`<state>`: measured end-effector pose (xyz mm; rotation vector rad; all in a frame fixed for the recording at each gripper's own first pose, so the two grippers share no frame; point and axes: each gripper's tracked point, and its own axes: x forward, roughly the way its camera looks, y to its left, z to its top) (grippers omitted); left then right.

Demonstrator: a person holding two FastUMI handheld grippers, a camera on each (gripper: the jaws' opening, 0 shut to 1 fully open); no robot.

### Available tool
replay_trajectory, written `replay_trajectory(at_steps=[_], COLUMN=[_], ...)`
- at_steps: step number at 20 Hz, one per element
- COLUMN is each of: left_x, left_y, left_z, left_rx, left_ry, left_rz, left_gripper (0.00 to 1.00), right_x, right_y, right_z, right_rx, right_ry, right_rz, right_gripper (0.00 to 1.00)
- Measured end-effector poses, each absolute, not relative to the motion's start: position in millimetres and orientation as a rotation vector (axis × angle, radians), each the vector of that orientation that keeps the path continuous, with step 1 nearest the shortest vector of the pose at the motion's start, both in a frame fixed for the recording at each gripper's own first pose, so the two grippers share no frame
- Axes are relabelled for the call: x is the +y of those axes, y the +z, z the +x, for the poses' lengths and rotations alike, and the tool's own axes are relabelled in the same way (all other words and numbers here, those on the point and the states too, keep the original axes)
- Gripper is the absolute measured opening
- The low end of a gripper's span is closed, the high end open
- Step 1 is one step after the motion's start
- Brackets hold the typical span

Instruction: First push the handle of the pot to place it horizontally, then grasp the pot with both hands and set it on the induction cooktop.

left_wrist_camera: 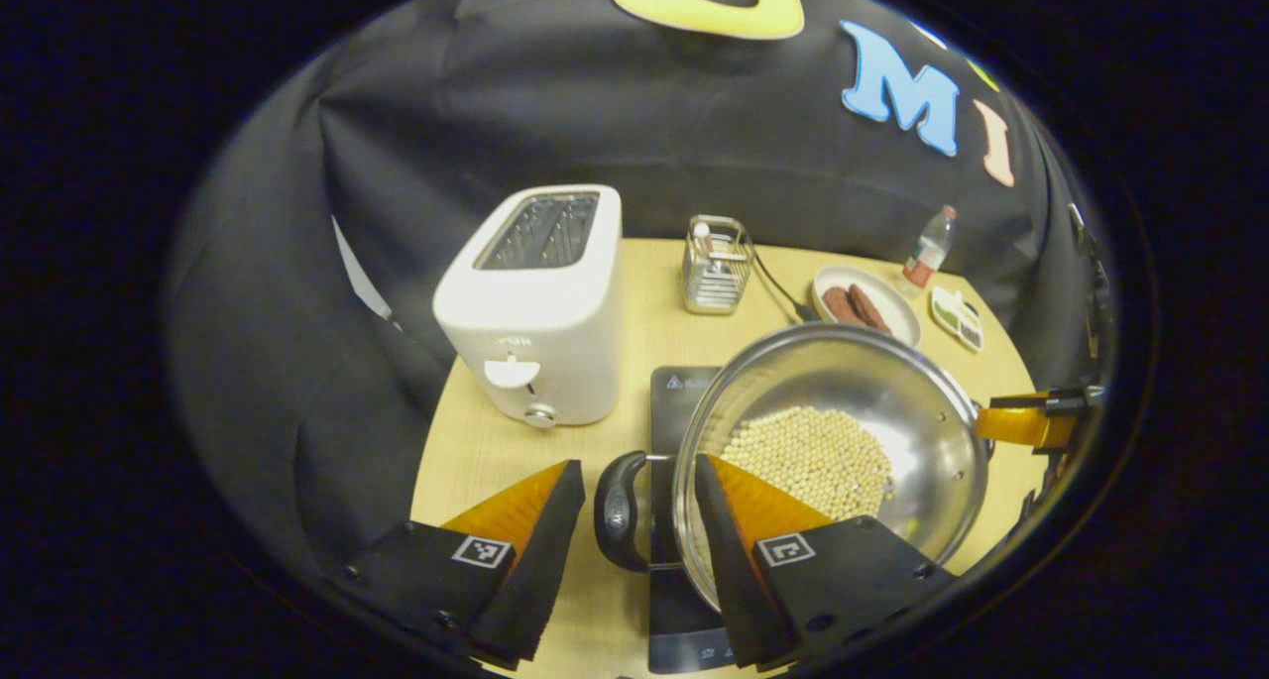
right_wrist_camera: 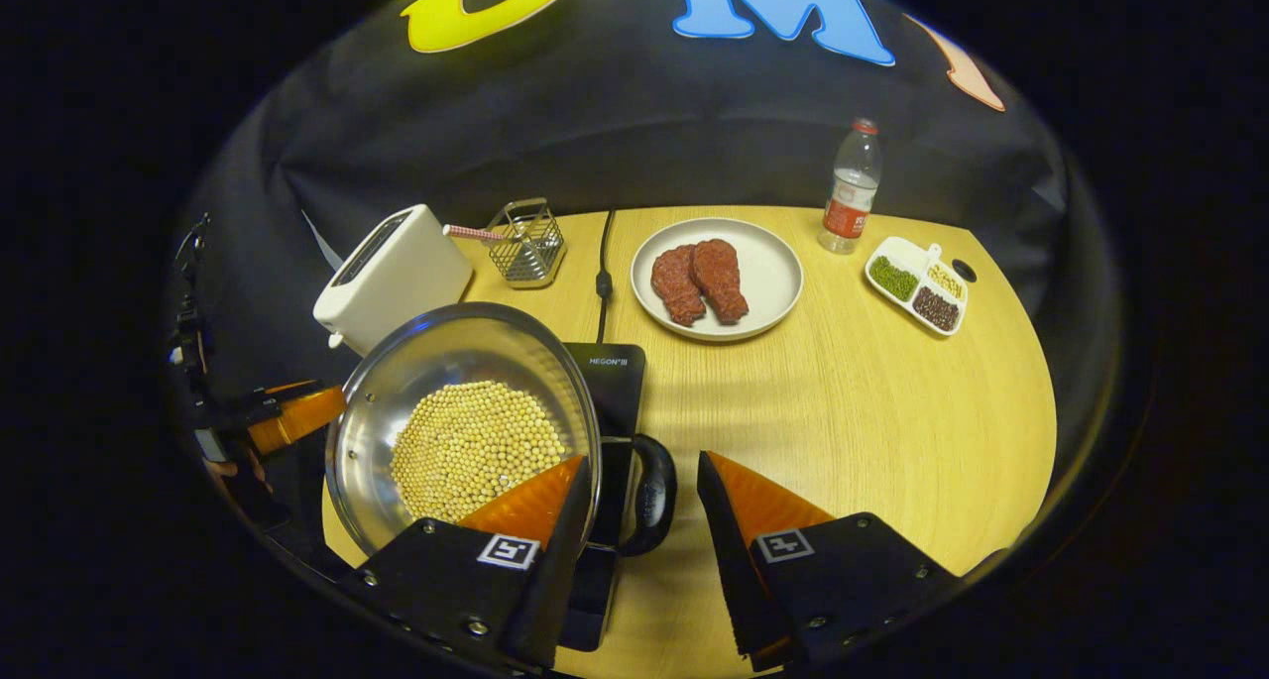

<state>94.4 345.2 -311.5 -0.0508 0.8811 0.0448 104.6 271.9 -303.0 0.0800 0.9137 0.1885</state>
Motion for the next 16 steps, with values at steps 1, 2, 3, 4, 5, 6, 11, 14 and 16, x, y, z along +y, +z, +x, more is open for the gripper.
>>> replay_trajectory(at_steps=[1, 2, 3, 4, 5, 6, 11, 14, 16], left_x=[336, 328, 315, 299, 282, 268, 188, 135, 107], left_y=[-300, -289, -279, -269, -262, -255, -236, -228, -213], left_z=[95, 96, 94, 95, 96, 96, 90, 85, 82], left_rx=[0.85, 0.821, 0.801, 0.777, 0.756, 0.743, 0.694, 0.683, 0.653], left_ry=[0.047, 0.049, 0.045, 0.031, 0.015, 0.002, -0.069, -0.111, -0.124], left_rz=[-0.061, -0.066, -0.079, -0.091, -0.101, -0.1, -0.054, -0.051, -0.053], left_gripper=[0.77, 0.76, 0.77, 0.76, 0.76, 0.76, 0.76, 0.76, 0.76], right_x=[268, 264, 257, 249, 239, 229, 177, 151, 132], right_y=[-296, -288, -280, -273, -266, -260, -243, -234, -221], right_z=[105, 103, 102, 101, 100, 97, 86, 76, 74], right_rx=[0.893, 0.871, 0.849, 0.828, 0.809, 0.793, 0.753, 0.74, 0.707], right_ry=[0.2, 0.211, 0.219, 0.221, 0.22, 0.214, 0.166, 0.152, 0.141], right_rz=[0.086, 0.093, 0.098, 0.098, 0.096, 0.096, 0.11, 0.116, 0.121], right_gripper=[0.65, 0.65, 0.65, 0.65, 0.65, 0.65, 0.65, 0.65, 0.65])
